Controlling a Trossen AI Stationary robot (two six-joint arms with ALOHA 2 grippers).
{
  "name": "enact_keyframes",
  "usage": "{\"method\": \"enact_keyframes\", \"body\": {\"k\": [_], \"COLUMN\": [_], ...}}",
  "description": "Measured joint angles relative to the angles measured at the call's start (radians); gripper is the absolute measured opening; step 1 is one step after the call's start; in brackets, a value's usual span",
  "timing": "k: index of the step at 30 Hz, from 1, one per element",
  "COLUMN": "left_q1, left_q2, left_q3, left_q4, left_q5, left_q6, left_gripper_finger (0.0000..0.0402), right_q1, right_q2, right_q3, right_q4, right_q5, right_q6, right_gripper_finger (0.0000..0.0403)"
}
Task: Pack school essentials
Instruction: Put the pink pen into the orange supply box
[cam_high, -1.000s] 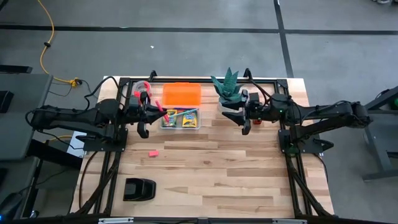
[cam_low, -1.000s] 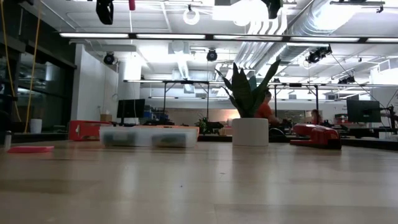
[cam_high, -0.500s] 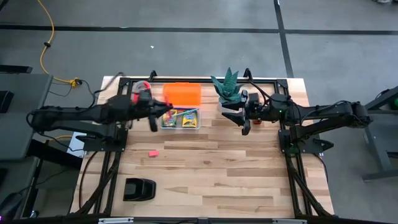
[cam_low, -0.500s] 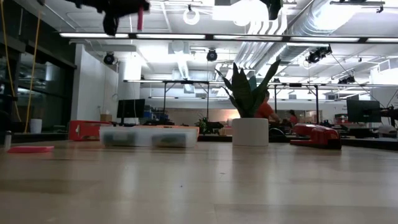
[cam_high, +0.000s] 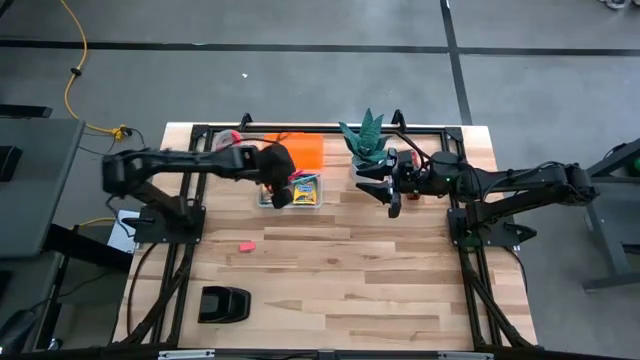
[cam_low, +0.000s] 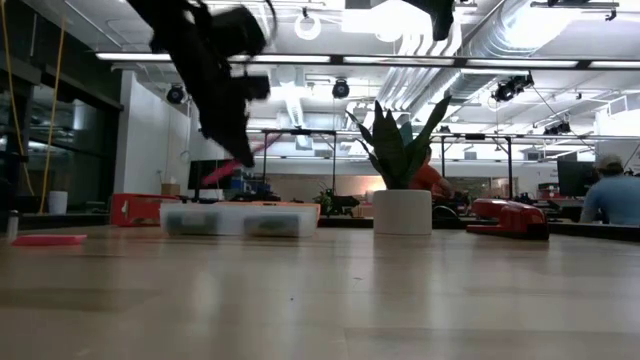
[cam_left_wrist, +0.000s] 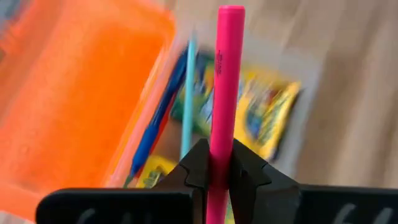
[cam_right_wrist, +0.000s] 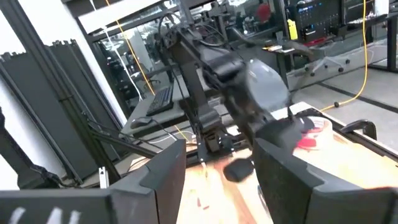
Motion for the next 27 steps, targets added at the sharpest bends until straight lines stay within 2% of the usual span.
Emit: {"method": "enact_keyframes", "body": {"k": [7,10,18,22,27], "left_q1": [0.011,0.010,0.011,0.011,0.012], "left_q2": [0.188,0.228,0.283,0.283,0.281], "left_q3": [0.077,0.101,0.107,0.106,0.106], "left_q4": [-0.033,-0.013,-0.009,-0.012,-0.012], "left_q5": [0.001,0.029,0.009,0.005,-0.009], "left_q6": [0.112,0.141,0.164,0.172,0.153], "left_gripper_finger": [0.0019,0.0019,0.0022,0.0041,0.0086], "right_q1": [0.000,0.000,0.000,0.000,0.000], "right_q2": [0.000,0.000,0.000,0.000,0.000], "right_q3": [0.000,0.000,0.000,0.000,0.000], "right_q4": [-0.003,-0.004,-0.003,-0.003,-0.003], "right_q5": [0.000,0.000,0.000,0.000,0.000], "right_q6": [0.000,0.000,0.000,0.000,0.000], "right_gripper_finger": [0.0179,0.0179,0.0179,0.0179,0.0179]}}
